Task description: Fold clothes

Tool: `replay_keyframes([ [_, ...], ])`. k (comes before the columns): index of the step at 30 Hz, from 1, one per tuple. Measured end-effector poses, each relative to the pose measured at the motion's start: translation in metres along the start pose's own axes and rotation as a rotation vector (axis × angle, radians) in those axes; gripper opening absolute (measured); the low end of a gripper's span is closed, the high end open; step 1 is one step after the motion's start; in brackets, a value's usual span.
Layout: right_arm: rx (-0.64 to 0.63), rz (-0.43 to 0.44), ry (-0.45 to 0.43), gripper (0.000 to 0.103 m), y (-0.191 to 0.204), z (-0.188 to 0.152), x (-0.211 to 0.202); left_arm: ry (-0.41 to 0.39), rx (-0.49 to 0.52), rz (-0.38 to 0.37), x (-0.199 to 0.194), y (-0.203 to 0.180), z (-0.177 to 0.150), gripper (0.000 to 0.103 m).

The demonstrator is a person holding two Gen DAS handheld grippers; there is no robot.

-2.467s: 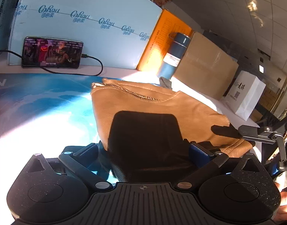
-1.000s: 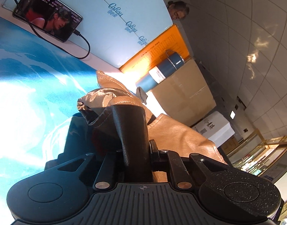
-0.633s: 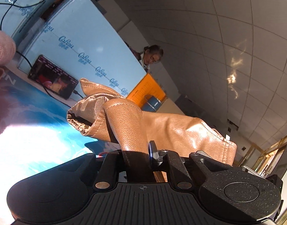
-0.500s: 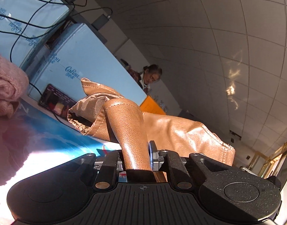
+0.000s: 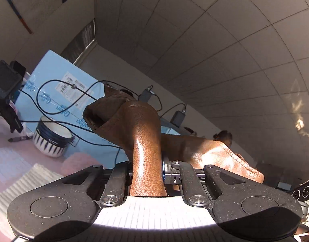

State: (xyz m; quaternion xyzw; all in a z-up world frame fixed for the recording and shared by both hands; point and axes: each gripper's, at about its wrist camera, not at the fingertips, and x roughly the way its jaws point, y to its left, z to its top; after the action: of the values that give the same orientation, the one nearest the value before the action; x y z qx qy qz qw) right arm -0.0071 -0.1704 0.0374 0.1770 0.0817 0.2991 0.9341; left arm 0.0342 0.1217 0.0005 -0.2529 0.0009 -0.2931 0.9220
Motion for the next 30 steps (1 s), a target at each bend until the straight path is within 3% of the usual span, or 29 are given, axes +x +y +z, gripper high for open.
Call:
replay_keyframes([
  [5,0.036,-0.014,0.042,0.027,-0.001,-0.008,0.061,0.083,0.137,0.037,0.031,0.029,0.023,0.012],
  [8,0.044,-0.066,0.072,0.027,-0.006,-0.013,0.085,0.162,0.188,0.076,0.061,0.047,0.028,0.012],
  [13,0.078,-0.179,0.144,0.03,-0.022,-0.028,0.11,0.298,0.146,0.226,0.088,0.081,0.015,0.014],
  [16,0.116,-0.173,0.185,0.035,-0.036,-0.032,0.107,0.336,0.163,0.28,0.094,0.086,0.009,0.025],
  [19,0.101,-0.167,0.183,0.044,-0.035,-0.029,0.094,0.323,0.203,0.33,0.094,0.085,0.008,0.037],
  [21,0.091,-0.163,0.182,0.055,-0.035,-0.028,0.085,0.289,0.267,0.448,0.087,0.075,0.01,0.072],
  [23,0.08,-0.159,0.18,0.064,-0.035,-0.026,0.076,0.191,0.319,0.557,0.08,0.06,0.016,0.091],
  [26,0.067,-0.165,0.168,0.076,-0.037,-0.021,0.058,0.102,0.33,0.586,0.07,0.037,0.027,0.097],
  [30,0.037,-0.21,0.125,0.081,-0.042,-0.013,0.031,0.046,0.305,0.533,0.061,0.004,0.028,0.102],
])
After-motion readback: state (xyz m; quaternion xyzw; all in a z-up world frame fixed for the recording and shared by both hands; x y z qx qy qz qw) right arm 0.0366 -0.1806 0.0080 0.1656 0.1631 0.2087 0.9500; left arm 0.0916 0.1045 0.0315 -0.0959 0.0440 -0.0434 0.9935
